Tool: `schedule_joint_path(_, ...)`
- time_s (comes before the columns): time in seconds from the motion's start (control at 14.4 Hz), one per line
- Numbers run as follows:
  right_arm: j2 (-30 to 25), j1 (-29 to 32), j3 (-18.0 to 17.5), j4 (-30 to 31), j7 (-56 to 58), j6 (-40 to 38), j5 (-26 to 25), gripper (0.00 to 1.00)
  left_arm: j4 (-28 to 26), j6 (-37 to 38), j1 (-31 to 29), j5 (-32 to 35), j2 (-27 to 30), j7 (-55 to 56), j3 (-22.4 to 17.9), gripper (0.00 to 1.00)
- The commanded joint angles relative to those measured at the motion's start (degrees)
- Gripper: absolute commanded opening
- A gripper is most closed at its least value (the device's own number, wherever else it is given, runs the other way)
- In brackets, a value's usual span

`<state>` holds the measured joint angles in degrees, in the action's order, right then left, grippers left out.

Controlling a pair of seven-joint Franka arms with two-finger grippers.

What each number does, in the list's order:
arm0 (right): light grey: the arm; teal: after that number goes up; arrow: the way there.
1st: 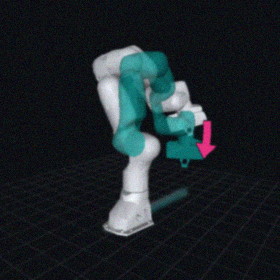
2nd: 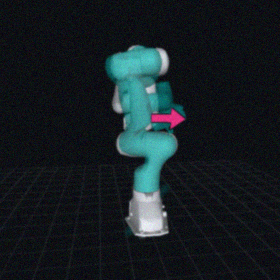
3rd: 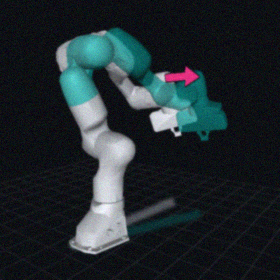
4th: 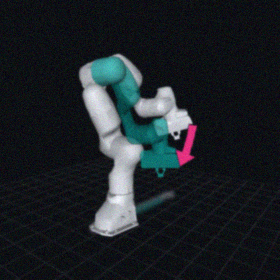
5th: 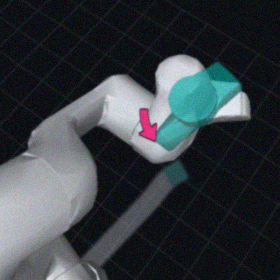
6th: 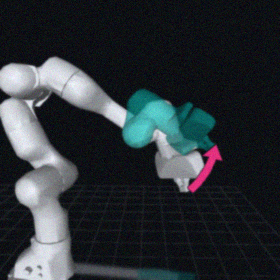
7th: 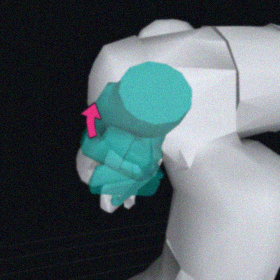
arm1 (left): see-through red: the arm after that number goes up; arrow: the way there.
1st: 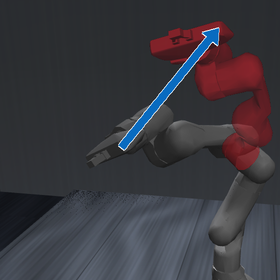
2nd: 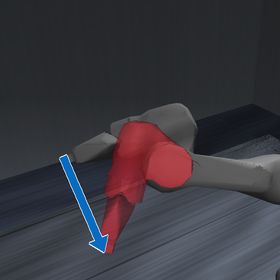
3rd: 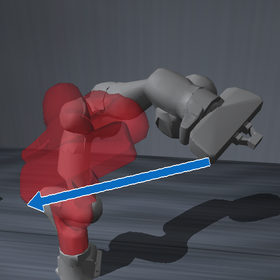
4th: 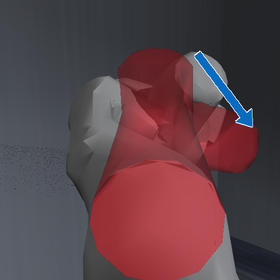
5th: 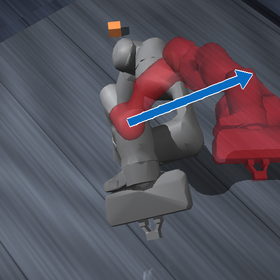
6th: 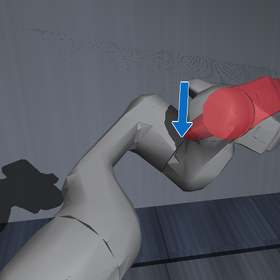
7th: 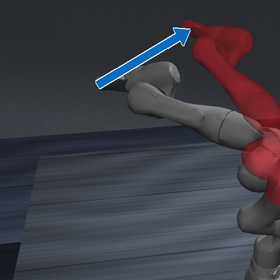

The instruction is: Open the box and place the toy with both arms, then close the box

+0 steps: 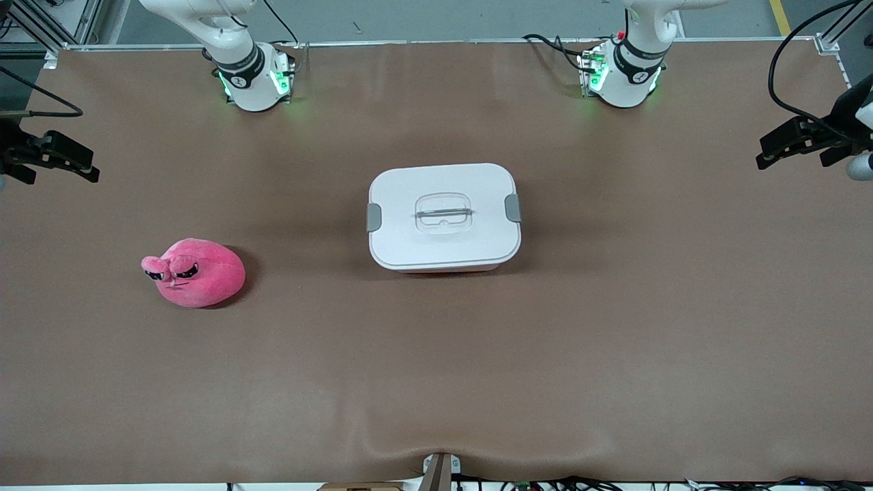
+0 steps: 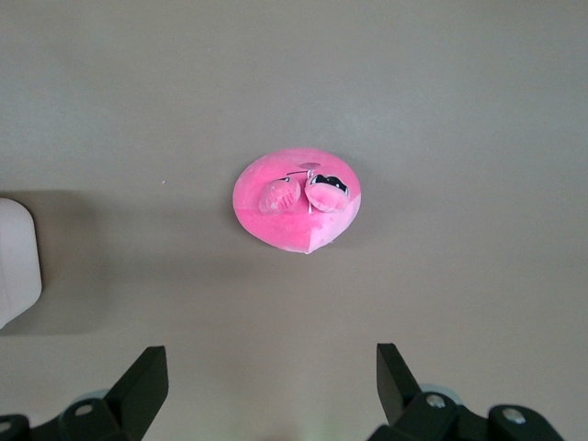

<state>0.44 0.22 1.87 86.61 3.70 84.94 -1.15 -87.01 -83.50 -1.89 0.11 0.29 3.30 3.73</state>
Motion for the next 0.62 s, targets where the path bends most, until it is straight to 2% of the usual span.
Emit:
schedule_joint_path(0.0, 0.3, 0.9, -0.5, -0.3, -0.2, 0.7, -0.2, 1.00, 2.6, 0.6, -0.7, -0.9, -2.8, -1.0, -0.7, 1.00)
schedule_joint_path(0.21, 0.3, 0.7, -0.5, -0.3, -0.1, 1.8, 0.2, 1.00, 7.0, 0.5, -0.7, -1.2, -6.9, -0.8, -0.7, 1.00)
schedule_joint_path(0.35, 0.8, 0.3, -0.5, -0.3, -0.2, 2.6, 0.2, 1.00, 7.6, 0.0, 0.2, -2.6, -7.5, 0.3, -0.4, 1.00)
schedule_joint_path(0.55, 1.5, 0.3, -0.5, -0.3, -0.2, 2.6, 0.1, 1.00, 7.5, -2.0, 0.4, -7.8, -9.8, 13.8, -0.1, 1.00)
